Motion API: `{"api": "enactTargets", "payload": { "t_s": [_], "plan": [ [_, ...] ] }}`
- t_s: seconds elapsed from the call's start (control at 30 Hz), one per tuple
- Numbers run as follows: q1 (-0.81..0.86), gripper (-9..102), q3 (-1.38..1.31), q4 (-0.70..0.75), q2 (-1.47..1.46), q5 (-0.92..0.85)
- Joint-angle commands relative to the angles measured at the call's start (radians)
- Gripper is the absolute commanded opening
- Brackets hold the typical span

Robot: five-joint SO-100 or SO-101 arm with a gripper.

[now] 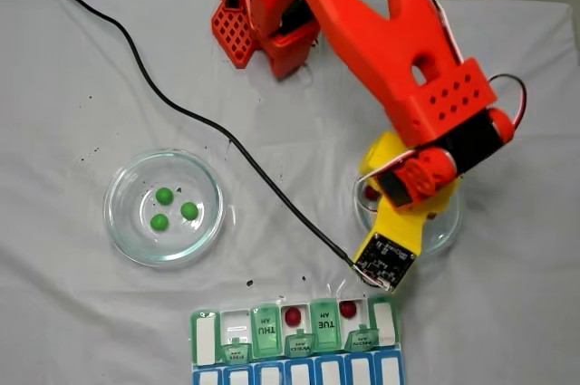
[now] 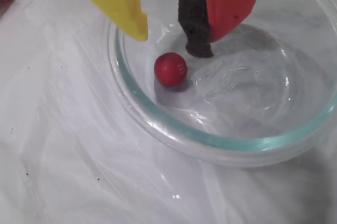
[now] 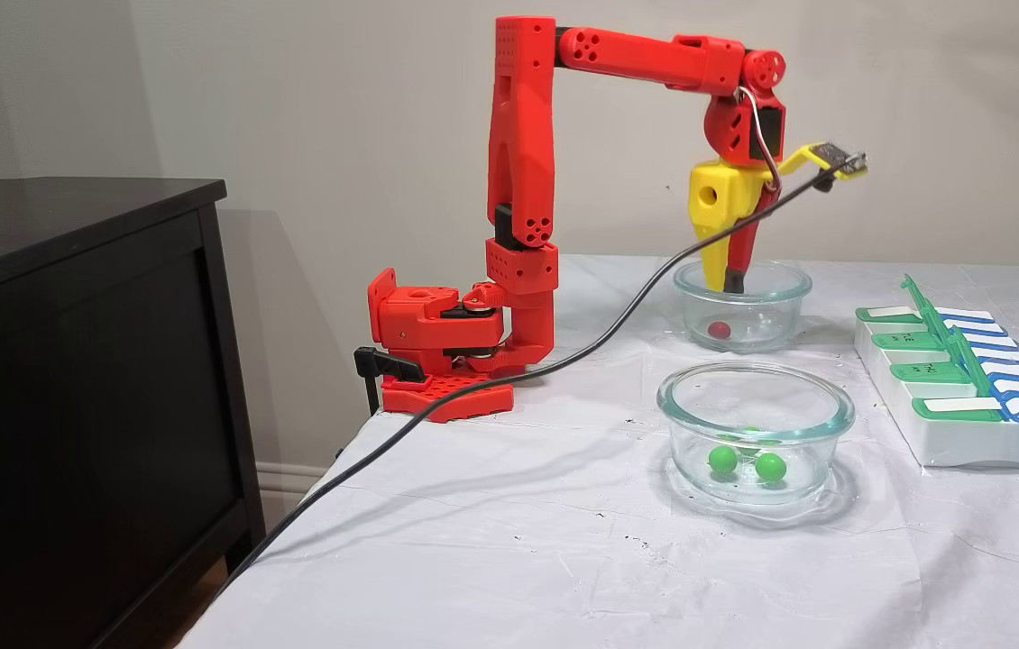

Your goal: Sort medicines into box.

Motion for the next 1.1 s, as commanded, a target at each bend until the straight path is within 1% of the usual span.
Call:
{"api": "enactTargets", "payload": {
  "t_s": [0.0,0.37,0.47,0.57,0.7,0.9,1.07],
  "plan": [
    [0.025,15,-0.051,0.009,0.017,-0.052],
    [0.017,16,-0.037,0.008,-0.067,-0.11],
    [0.015,15,-0.025,-0.012,-0.078,-0.103],
    [0.021,18,-0.012,-0.04,-0.086,-0.095],
    [0.031,20,-0.018,-0.043,-0.083,-0.094],
    [0.018,21,-0.023,-0.006,-0.098,-0.094],
    [0.012,21,0.005,-0.04,-0.137,-0.095]
  ]
}}
